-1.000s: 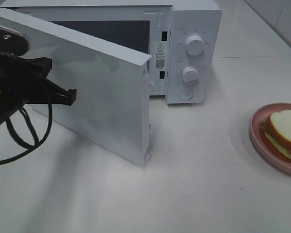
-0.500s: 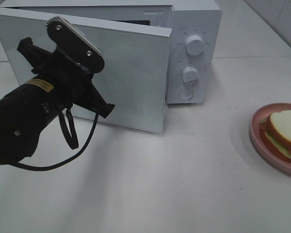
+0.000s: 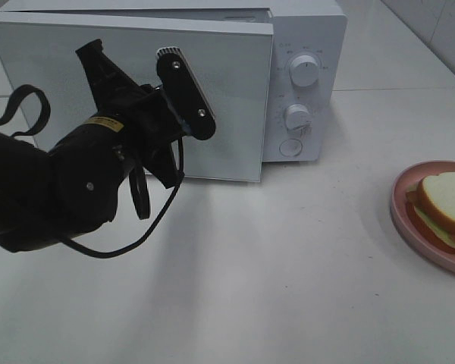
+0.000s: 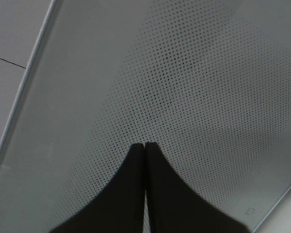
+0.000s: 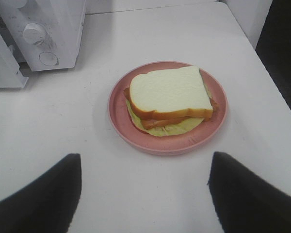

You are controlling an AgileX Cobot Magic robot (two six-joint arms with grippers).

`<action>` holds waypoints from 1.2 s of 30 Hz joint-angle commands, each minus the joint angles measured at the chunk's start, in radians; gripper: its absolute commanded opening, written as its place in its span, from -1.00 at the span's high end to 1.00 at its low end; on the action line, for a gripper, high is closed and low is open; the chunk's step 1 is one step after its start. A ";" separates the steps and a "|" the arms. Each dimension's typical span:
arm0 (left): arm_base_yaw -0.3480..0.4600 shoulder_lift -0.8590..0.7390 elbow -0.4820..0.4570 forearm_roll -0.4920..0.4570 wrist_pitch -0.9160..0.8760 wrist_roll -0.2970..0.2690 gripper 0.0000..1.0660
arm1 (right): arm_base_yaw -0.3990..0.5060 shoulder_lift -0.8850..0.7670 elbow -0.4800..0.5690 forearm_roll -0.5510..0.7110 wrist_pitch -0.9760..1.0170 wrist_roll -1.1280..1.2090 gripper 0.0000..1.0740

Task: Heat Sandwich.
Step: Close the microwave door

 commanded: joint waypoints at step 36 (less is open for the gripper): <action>0.061 0.192 -0.275 -0.087 -0.078 -0.224 1.00 | -0.002 -0.026 0.000 -0.006 0.006 0.013 -0.33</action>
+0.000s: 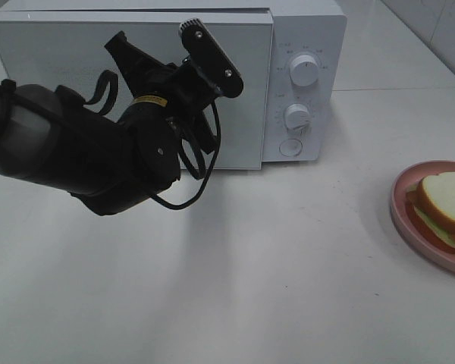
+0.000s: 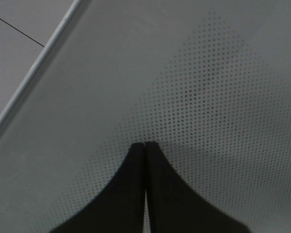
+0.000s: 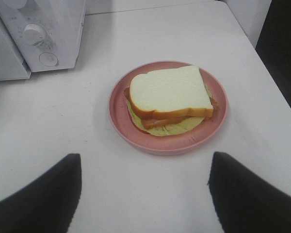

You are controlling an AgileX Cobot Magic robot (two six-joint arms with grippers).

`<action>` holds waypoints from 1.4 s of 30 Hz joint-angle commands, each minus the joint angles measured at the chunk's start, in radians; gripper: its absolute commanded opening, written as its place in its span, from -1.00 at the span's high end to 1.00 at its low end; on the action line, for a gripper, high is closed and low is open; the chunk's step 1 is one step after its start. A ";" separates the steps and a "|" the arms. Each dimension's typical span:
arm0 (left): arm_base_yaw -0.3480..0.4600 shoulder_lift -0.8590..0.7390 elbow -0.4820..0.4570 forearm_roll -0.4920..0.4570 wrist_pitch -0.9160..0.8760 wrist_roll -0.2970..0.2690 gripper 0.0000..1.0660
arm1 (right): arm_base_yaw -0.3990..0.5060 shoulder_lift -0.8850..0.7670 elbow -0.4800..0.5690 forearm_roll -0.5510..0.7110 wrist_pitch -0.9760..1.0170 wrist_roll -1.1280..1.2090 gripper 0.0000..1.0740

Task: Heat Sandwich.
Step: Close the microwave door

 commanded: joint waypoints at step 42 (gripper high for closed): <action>0.121 -0.010 -0.045 0.073 0.019 -0.534 1.00 | -0.002 -0.026 0.000 -0.006 0.006 0.005 -0.33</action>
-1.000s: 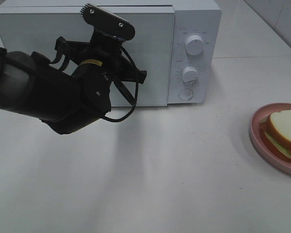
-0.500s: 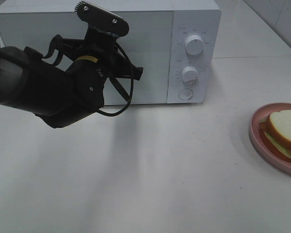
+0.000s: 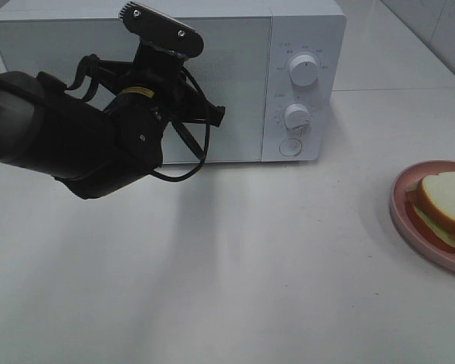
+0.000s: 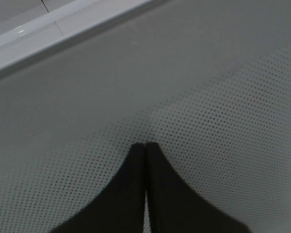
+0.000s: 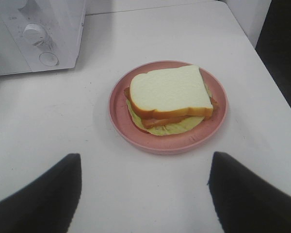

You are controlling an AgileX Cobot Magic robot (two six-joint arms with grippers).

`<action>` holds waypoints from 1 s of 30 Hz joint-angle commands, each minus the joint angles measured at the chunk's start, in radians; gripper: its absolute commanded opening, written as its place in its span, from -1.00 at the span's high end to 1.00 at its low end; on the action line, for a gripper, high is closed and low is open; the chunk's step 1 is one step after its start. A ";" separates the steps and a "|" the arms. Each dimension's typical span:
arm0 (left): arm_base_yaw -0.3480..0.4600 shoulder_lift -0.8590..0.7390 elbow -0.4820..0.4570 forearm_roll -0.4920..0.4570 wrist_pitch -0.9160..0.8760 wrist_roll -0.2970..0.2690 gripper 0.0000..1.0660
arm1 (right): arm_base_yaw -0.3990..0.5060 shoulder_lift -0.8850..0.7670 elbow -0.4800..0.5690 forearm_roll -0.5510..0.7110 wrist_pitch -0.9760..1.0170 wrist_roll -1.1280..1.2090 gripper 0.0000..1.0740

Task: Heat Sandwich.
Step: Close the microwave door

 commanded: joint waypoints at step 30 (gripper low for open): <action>-0.007 -0.261 0.119 0.056 0.505 0.069 1.00 | -0.002 -0.026 0.000 -0.006 0.006 0.004 -0.33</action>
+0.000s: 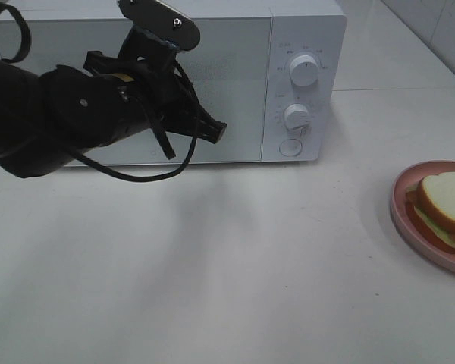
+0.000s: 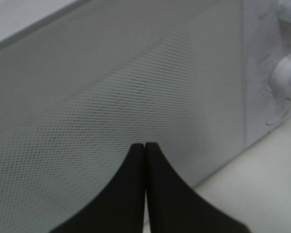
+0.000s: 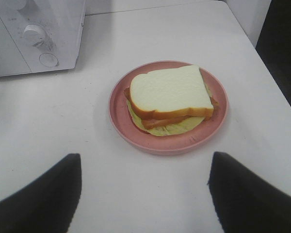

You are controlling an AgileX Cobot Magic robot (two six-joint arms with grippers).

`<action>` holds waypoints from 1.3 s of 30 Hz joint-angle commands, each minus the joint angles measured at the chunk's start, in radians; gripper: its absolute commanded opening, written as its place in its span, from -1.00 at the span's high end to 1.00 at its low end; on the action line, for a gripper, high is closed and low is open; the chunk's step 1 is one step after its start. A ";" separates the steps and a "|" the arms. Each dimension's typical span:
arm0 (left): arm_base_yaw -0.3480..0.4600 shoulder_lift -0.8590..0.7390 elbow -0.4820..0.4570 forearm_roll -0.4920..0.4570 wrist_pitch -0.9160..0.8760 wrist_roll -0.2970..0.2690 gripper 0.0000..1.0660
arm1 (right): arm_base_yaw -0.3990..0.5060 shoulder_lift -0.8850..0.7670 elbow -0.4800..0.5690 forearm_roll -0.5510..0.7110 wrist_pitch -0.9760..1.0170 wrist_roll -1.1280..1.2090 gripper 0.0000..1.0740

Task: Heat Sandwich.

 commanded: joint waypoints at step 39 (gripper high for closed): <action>0.373 -0.509 0.008 0.821 1.277 -0.982 -0.41 | -0.002 -0.026 0.000 -0.006 0.008 0.022 -0.29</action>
